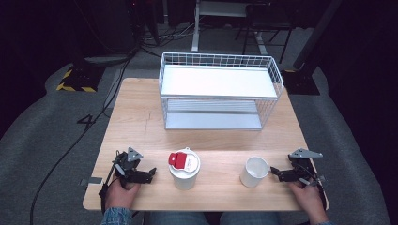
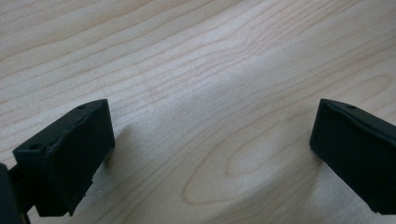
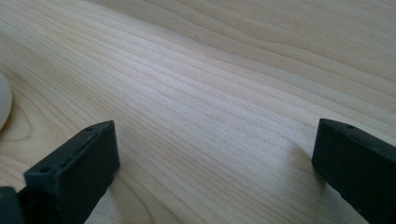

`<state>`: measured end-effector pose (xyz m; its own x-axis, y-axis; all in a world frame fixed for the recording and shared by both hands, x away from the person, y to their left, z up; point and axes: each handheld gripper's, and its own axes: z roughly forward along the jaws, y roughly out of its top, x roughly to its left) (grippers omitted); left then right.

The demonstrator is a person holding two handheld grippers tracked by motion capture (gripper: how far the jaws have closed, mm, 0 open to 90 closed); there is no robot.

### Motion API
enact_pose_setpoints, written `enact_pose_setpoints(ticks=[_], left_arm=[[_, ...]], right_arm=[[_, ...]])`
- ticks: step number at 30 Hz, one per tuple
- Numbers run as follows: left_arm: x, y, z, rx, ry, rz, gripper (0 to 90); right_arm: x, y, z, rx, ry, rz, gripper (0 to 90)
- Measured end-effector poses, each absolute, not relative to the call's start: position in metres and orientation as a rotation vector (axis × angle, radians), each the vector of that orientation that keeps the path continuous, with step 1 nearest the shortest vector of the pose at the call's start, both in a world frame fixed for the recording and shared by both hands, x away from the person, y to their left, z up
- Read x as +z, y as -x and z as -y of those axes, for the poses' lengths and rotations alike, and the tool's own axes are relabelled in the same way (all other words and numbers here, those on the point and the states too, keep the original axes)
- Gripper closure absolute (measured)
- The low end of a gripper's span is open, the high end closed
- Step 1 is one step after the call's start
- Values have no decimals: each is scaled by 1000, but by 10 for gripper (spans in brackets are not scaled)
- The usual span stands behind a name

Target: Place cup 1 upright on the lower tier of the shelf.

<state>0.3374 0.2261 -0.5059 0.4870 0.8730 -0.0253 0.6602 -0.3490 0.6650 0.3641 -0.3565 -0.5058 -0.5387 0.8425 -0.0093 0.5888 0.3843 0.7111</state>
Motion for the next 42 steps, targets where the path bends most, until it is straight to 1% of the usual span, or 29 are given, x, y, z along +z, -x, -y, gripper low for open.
enact_pose_setpoints(ticks=[12,19,25,31,42], left_arm=[[-506,-341,-226,454,-2110,-1271,4],[-506,-343,-225,455,-2103,-1280,4],[-506,-343,-225,455,-2103,-1282,4],[-506,-343,-225,455,-2101,-1285,4],[-506,-344,-225,459,-2099,-1292,5]], right_arm=[[-506,-364,356,948,-1240,-2285,1],[-506,-365,357,956,-1244,-2277,28],[-506,-367,354,934,-1286,-2244,11],[-505,-366,355,945,-1289,-2239,30],[-488,-342,366,1047,-1234,-2160,31]])
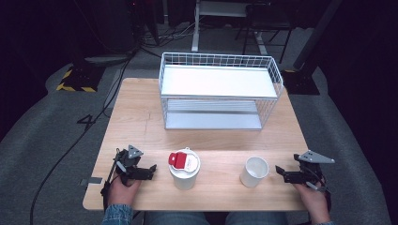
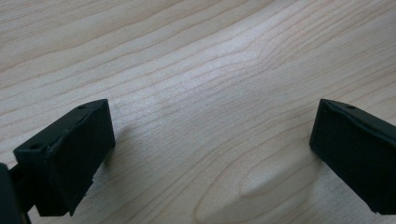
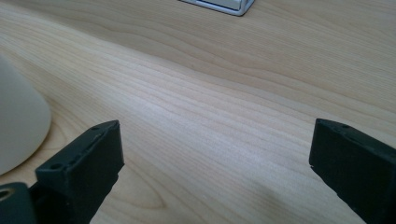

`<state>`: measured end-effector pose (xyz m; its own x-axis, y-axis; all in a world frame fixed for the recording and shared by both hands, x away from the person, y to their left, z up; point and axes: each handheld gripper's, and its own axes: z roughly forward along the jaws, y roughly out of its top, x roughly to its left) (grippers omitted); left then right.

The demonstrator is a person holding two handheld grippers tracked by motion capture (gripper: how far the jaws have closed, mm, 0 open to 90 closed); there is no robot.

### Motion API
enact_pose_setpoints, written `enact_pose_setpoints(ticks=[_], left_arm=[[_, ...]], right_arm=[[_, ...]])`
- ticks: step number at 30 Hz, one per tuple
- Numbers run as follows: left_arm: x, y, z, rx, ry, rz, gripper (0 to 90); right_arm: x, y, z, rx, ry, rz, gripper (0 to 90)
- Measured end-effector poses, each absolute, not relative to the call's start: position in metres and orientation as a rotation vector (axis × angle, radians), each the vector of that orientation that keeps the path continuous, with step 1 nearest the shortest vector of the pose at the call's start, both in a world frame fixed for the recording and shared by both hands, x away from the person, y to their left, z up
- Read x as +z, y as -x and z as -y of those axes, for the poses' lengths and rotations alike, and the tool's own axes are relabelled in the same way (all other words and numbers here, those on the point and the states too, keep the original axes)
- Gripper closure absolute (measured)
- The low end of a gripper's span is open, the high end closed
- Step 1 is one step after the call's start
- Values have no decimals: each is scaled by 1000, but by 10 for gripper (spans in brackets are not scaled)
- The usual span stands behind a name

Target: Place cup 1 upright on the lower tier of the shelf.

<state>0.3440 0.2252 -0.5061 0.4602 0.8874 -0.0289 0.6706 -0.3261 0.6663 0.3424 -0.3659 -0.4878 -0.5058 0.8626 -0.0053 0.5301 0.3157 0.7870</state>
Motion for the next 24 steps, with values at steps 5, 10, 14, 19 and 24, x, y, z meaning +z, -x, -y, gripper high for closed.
enact_pose_setpoints(ticks=[5,10,14,19,24], left_arm=[[-506,-344,-225,461,-2099,-1295,6],[-506,-344,-225,463,-2099,-1296,6],[-506,-345,-225,463,-2099,-1297,6],[-506,-345,-225,465,-2099,-1298,6],[-506,-345,-225,464,-2099,-1298,6]], right_arm=[[-481,-331,366,1077,-1241,-2178,32],[-468,-318,361,1082,-1217,-2199,37],[-461,-308,359,1091,-1186,-2225,38],[-458,-293,349,1126,-1117,-2277,38],[-457,-286,336,1210,-1034,-2354,39]])
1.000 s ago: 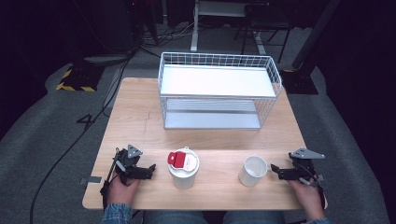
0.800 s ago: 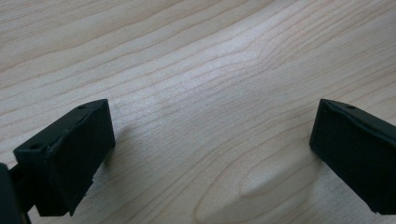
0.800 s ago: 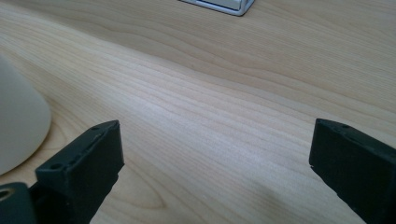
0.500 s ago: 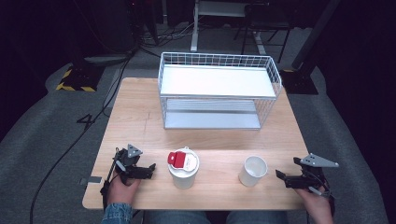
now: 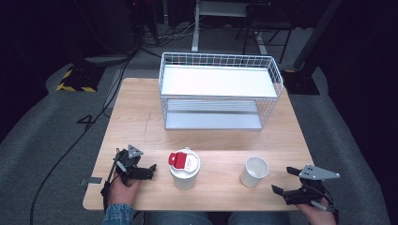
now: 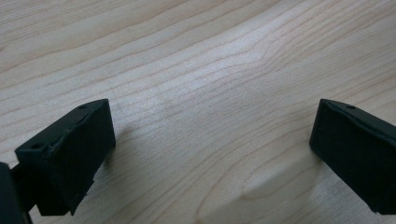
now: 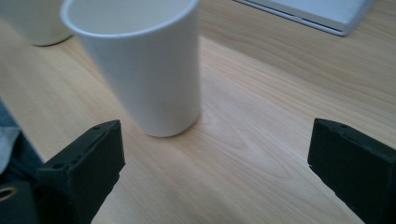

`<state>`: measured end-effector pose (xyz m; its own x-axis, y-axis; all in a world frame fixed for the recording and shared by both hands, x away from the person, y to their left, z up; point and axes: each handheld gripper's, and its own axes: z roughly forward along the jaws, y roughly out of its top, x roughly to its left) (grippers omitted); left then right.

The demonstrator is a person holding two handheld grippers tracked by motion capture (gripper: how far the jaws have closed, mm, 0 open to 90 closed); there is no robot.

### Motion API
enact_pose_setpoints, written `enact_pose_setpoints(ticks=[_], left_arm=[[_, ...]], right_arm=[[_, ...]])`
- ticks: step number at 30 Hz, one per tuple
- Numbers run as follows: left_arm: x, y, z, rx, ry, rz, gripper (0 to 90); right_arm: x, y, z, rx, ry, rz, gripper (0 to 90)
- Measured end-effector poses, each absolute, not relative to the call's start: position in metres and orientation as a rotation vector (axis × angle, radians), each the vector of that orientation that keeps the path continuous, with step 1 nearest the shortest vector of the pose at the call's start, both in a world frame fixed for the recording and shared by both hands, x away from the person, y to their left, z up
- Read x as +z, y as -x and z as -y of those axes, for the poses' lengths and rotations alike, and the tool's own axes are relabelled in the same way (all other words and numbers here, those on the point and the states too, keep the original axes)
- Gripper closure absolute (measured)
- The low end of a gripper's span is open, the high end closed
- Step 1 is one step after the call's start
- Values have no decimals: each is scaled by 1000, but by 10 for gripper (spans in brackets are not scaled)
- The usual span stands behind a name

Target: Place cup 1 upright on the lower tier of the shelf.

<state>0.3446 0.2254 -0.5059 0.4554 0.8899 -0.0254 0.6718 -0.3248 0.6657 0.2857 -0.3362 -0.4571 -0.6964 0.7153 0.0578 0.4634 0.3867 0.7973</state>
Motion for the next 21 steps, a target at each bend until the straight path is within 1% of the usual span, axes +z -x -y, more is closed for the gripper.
enact_pose_setpoints(ticks=[5,10,21], left_arm=[[-506,-345,-225,466,-2100,-1298,6],[-506,-345,-225,465,-2099,-1298,6],[-506,-345,-225,465,-2099,-1298,7]], right_arm=[[-459,-285,323,1268,-967,-2396,40],[-472,-290,309,1279,-950,-2410,41],[-492,-302,287,1306,-915,-2399,78]])
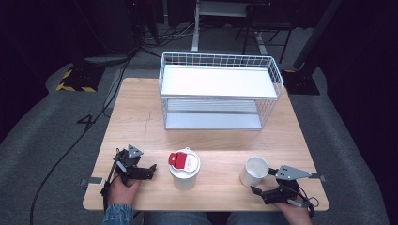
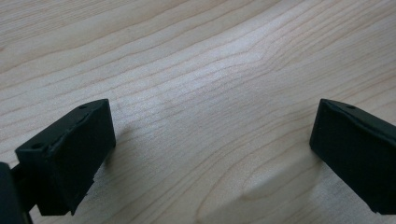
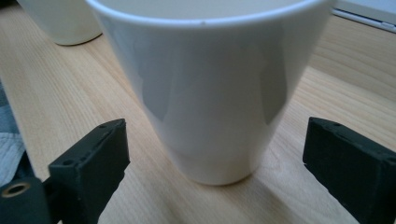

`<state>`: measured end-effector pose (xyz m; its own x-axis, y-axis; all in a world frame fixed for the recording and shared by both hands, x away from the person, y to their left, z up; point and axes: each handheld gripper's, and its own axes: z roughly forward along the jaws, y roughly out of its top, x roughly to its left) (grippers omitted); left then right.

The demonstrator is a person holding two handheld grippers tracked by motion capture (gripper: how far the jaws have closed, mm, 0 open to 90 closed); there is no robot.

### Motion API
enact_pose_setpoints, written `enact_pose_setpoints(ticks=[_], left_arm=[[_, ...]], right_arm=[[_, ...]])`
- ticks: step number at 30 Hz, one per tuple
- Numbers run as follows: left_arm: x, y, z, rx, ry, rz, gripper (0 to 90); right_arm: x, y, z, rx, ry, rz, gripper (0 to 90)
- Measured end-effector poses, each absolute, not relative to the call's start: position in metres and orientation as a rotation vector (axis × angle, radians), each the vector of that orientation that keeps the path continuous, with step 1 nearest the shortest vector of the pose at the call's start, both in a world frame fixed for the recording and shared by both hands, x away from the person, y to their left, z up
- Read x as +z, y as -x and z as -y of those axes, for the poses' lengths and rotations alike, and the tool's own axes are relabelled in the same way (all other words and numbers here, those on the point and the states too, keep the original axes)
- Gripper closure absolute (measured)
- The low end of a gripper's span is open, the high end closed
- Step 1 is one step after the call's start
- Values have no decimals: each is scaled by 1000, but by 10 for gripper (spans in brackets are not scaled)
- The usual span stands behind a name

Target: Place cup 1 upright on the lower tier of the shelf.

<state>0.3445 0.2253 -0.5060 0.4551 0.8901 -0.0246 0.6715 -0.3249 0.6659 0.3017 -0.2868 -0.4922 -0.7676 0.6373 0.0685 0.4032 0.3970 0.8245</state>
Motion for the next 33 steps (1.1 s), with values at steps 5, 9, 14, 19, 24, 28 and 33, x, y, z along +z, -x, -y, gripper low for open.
enact_pose_setpoints(ticks=[5,9,14,19,24,28,33], left_arm=[[-506,-345,-225,465,-2098,-1298,7],[-506,-345,-225,465,-2099,-1297,7],[-506,-345,-225,465,-2099,-1298,6],[-506,-345,-225,464,-2099,-1298,6],[-506,-345,-225,464,-2099,-1298,6],[-506,-345,-225,464,-2099,-1298,6],[-506,-345,-225,464,-2099,-1298,6]], right_arm=[[-499,-307,278,1311,-894,-2391,110],[-501,-309,272,1310,-875,-2386,147],[-500,-312,269,1308,-875,-2358,205],[-500,-313,270,1307,-876,-2354,227],[-500,-313,270,1307,-874,-2354,228],[-500,-313,270,1307,-871,-2354,230],[-500,-313,270,1306,-866,-2357,232]])
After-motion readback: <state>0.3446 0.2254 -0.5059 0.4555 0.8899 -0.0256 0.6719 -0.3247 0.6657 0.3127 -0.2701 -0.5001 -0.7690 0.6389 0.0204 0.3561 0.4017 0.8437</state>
